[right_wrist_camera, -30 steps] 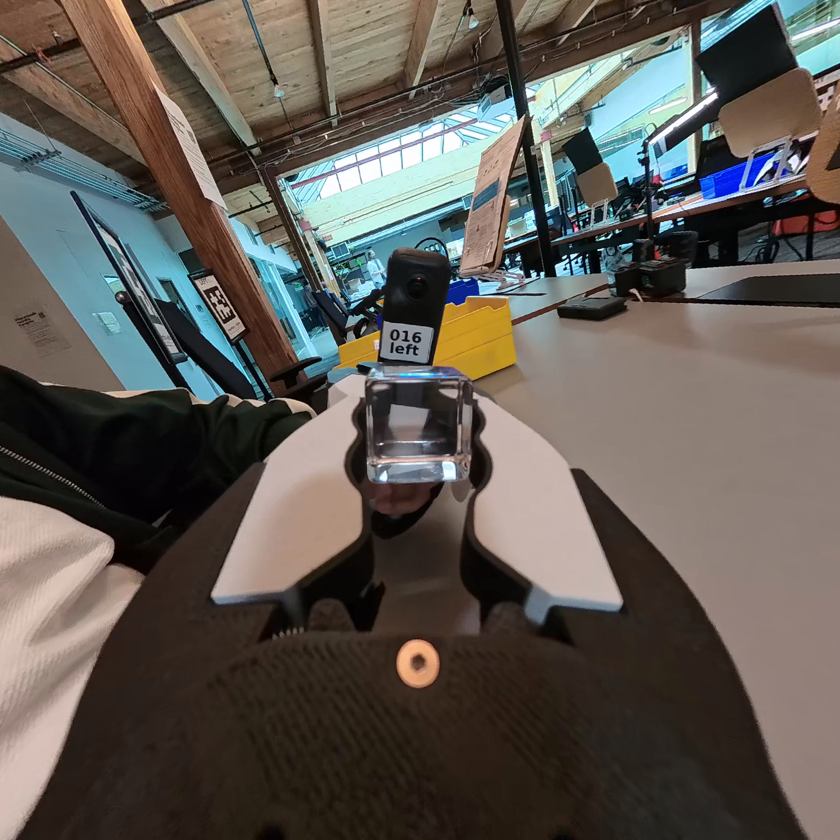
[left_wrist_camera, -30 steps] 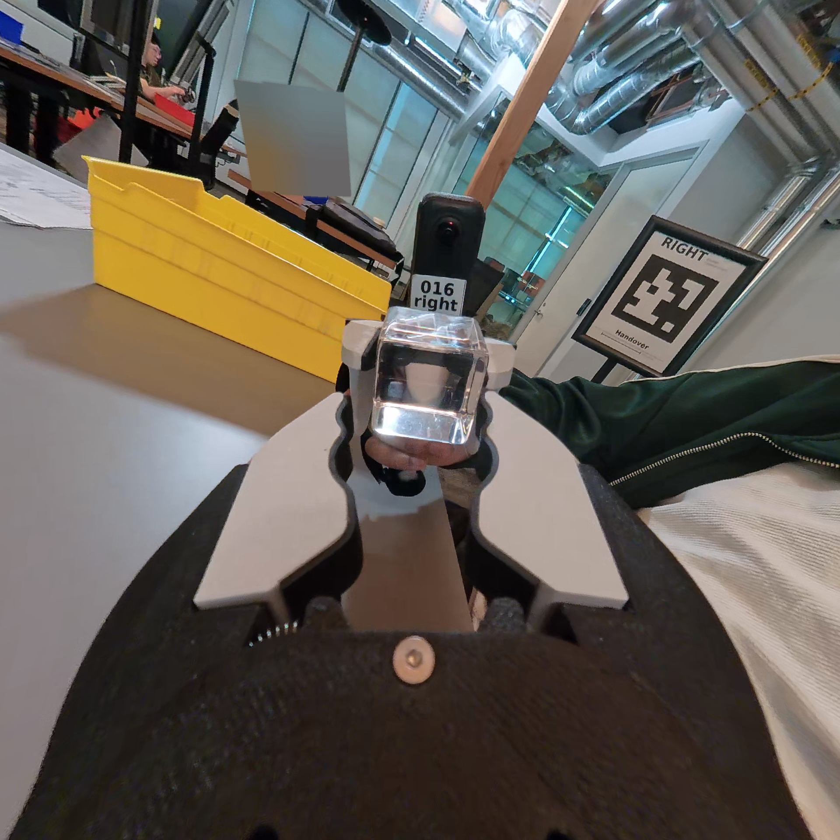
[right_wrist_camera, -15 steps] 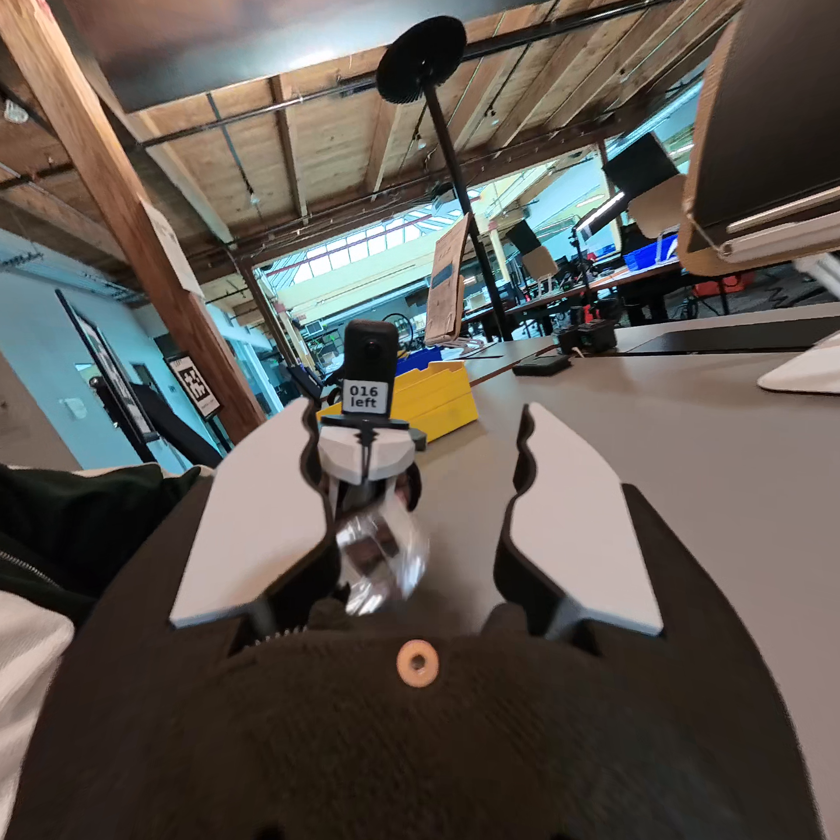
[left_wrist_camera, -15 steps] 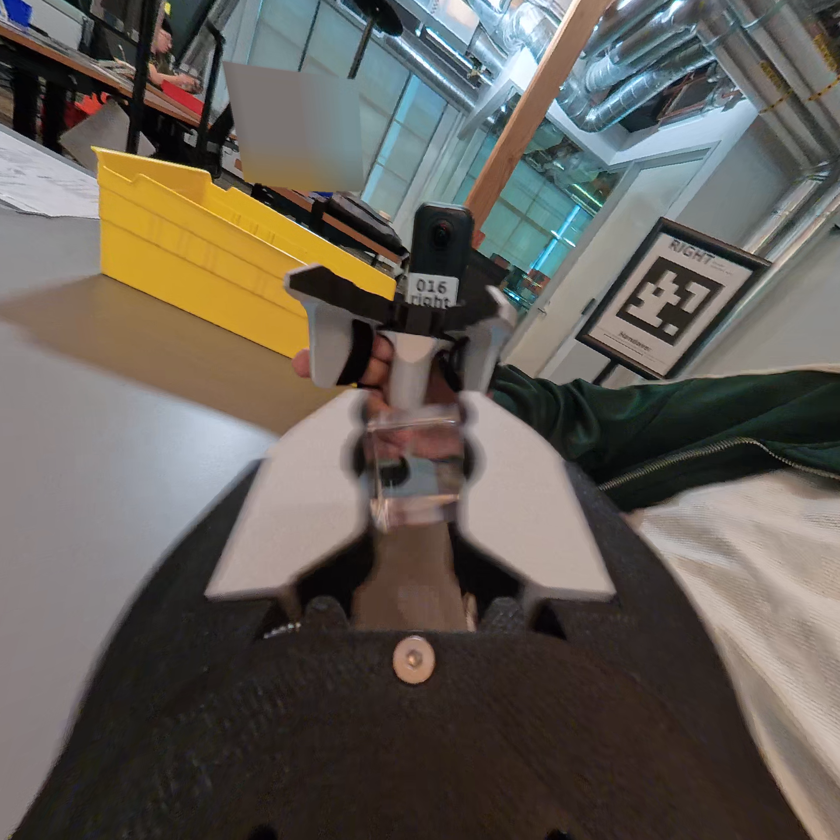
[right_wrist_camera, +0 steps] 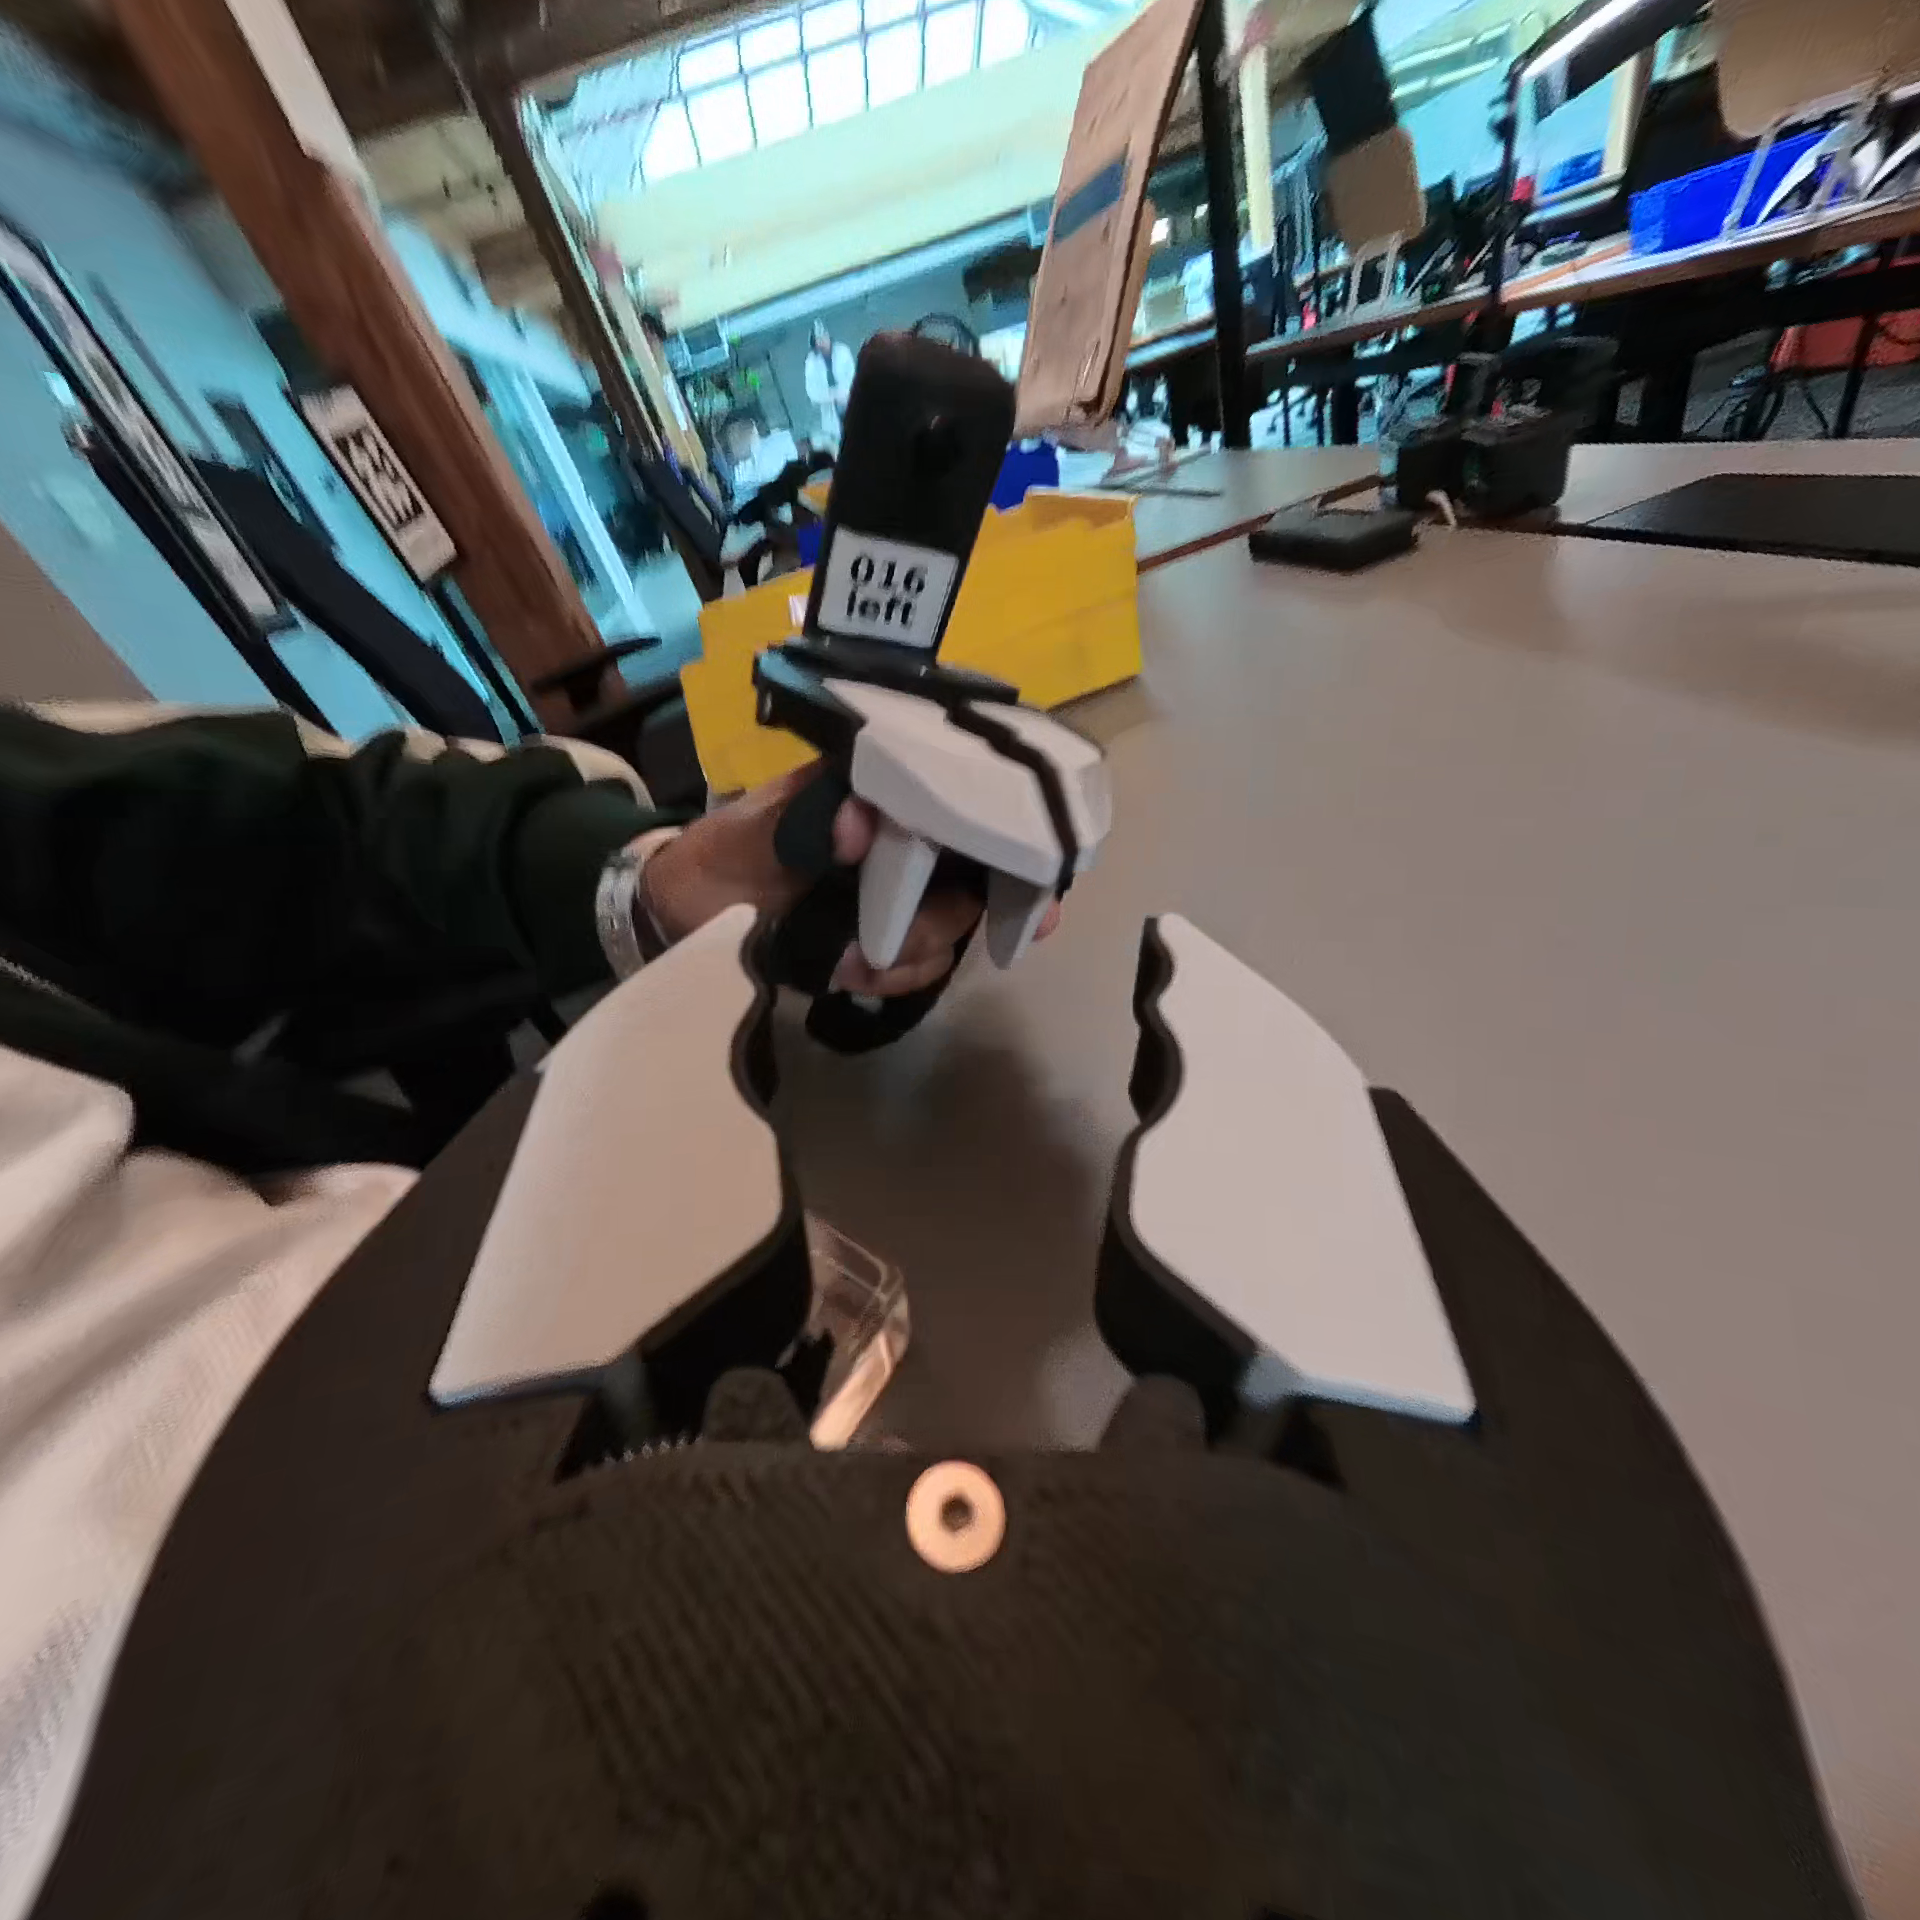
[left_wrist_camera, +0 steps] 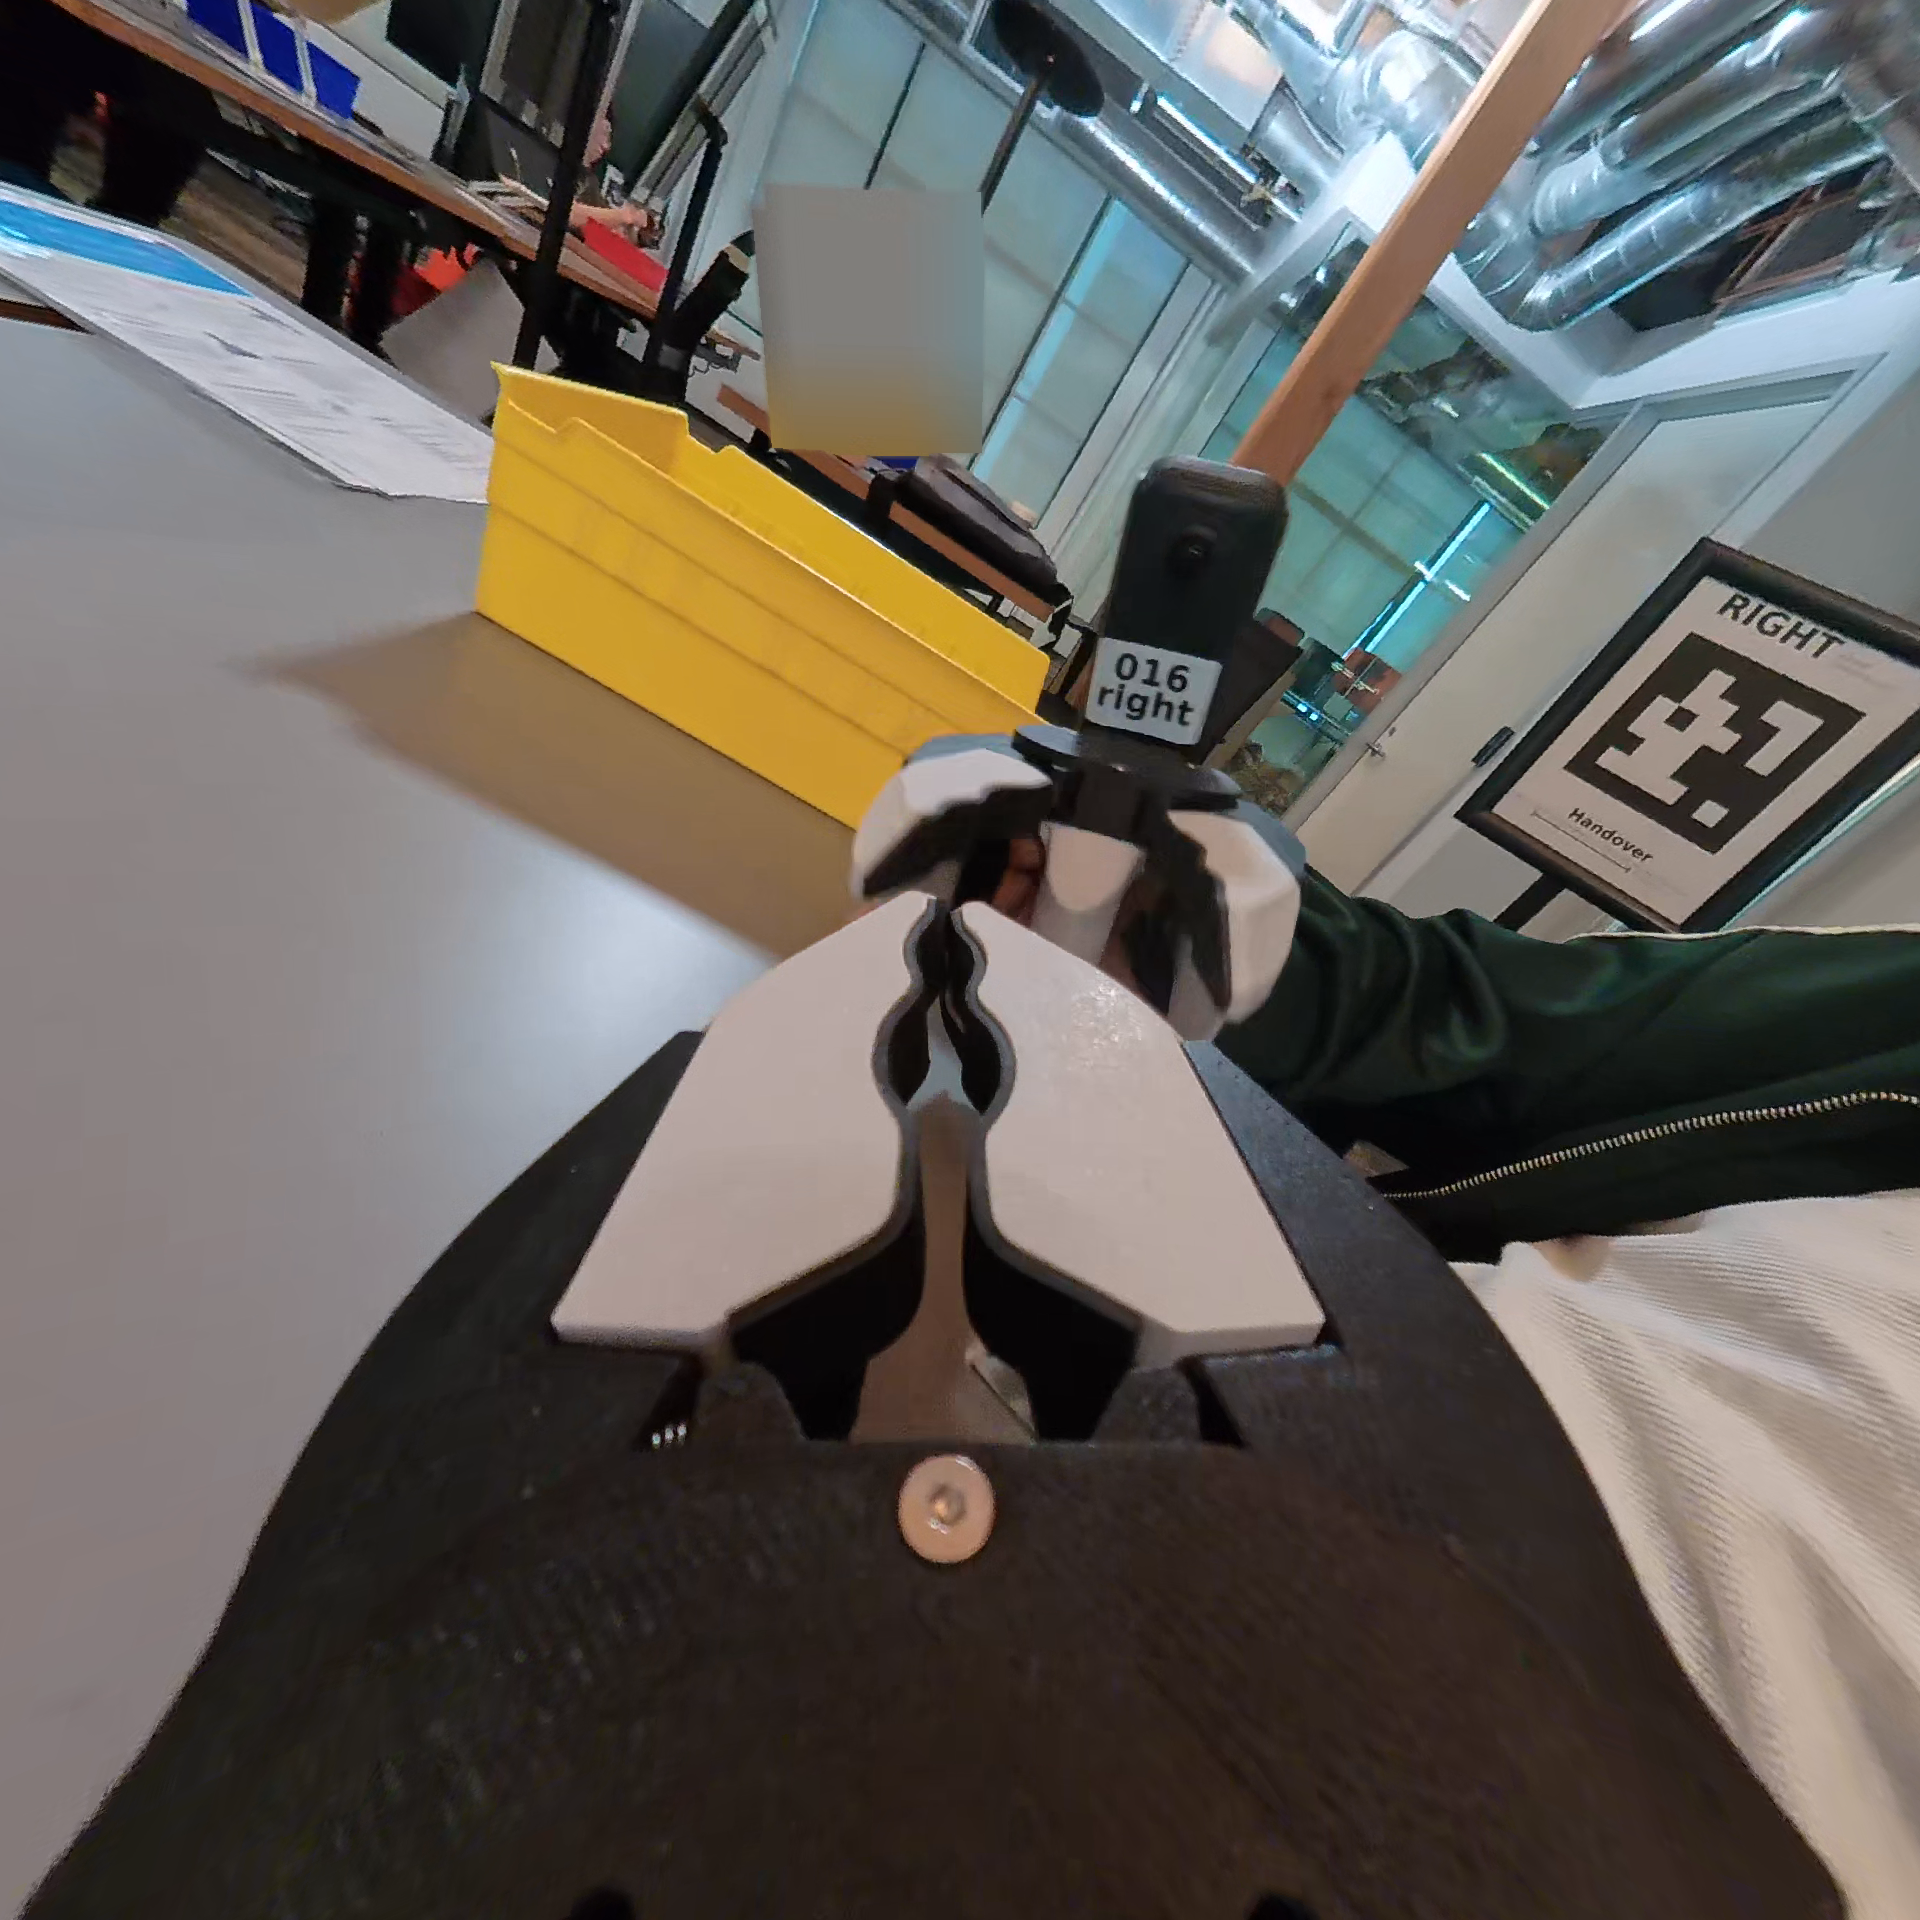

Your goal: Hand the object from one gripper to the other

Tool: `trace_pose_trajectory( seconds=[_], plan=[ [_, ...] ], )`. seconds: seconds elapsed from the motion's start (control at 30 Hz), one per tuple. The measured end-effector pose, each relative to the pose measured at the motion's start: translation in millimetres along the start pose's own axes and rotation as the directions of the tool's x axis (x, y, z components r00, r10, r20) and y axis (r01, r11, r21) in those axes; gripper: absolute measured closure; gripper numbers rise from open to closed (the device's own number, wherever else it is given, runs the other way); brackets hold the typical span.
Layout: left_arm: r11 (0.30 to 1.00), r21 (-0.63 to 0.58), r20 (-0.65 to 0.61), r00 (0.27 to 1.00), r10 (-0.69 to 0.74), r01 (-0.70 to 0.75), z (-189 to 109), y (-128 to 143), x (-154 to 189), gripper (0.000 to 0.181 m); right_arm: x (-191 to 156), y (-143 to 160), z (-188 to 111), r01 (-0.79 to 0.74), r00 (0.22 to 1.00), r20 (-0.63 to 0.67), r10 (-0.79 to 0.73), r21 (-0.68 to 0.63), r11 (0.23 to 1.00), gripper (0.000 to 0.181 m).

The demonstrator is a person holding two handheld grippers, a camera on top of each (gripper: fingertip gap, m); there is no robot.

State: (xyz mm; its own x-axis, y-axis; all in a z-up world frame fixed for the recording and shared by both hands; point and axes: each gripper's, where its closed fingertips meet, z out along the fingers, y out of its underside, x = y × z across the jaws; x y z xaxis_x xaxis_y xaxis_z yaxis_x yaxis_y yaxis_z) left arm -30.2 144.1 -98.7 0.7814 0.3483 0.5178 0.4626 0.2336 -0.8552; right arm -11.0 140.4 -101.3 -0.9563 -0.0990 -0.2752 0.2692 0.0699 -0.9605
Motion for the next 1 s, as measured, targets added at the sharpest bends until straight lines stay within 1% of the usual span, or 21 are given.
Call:
trace_pose_trajectory(
  seconds=[0.1,0.2,0.3,0.37,0.43,0.53,0.6,0.7,0.8,0.9,1.0],
  plan=[
    [1.0,0.012,0.015,1.0,-0.002,0.002,-2,-2,-3,0.181,-8,6,2,0.084,0.996,0.014,-0.084,-0.054,0.995,0.114],
    [0.999,0.023,0.013,1.0,-0.026,0.026,-4,-2,-6,0.181,-6,10,-1,0.141,0.99,-0.001,-0.142,-0.107,0.984,0.112],
    [0.999,0.027,0.003,0.999,-0.042,0.042,-4,-3,-5,0.181,-7,6,-9,0.159,0.987,-0.001,-0.161,-0.124,0.979,0.107],
    [0.999,0.031,-0.003,0.999,-0.04,0.04,-4,-4,-4,0.181,-10,6,-16,0.164,0.986,0.013,-0.164,-0.147,0.975,0.108],
    [0.999,0.027,-0.007,0.999,-0.035,0.035,-4,-4,-3,0.181,-12,13,-24,0.166,0.986,0.018,-0.166,-0.207,0.964,0.11],
    [0.999,0.018,-0.017,0.999,-0.035,0.035,-2,-2,-1,0.181,-15,30,-34,0.182,0.982,0.014,-0.187,-0.301,0.936,0.121],
    [0.999,0.008,-0.019,0.999,-0.036,0.036,-1,0,-1,0.181,-19,42,-37,0.173,0.983,0.005,-0.183,-0.356,0.918,0.121],
    [1.0,-0.005,-0.009,1.0,-0.028,0.028,0,3,-3,0.181,-23,57,-37,0.148,0.983,-0.034,-0.182,-0.446,0.883,0.121],
    [1.0,-0.022,0.011,1.0,-0.013,0.013,0,4,-4,0.181,-26,71,-35,0.142,0.975,-0.067,-0.211,-0.542,0.829,0.119],
    [0.998,-0.058,0.046,0.998,0.038,-0.036,-1,6,-7,0.181,-28,88,-36,0.127,0.968,-0.088,-0.234,-0.634,0.763,0.115],
    [0.99,-0.115,0.078,0.993,0.094,-0.085,1,12,-10,0.181,-26,101,-37,0.112,0.96,-0.109,-0.258,-0.695,0.71,0.112]
  ],
)
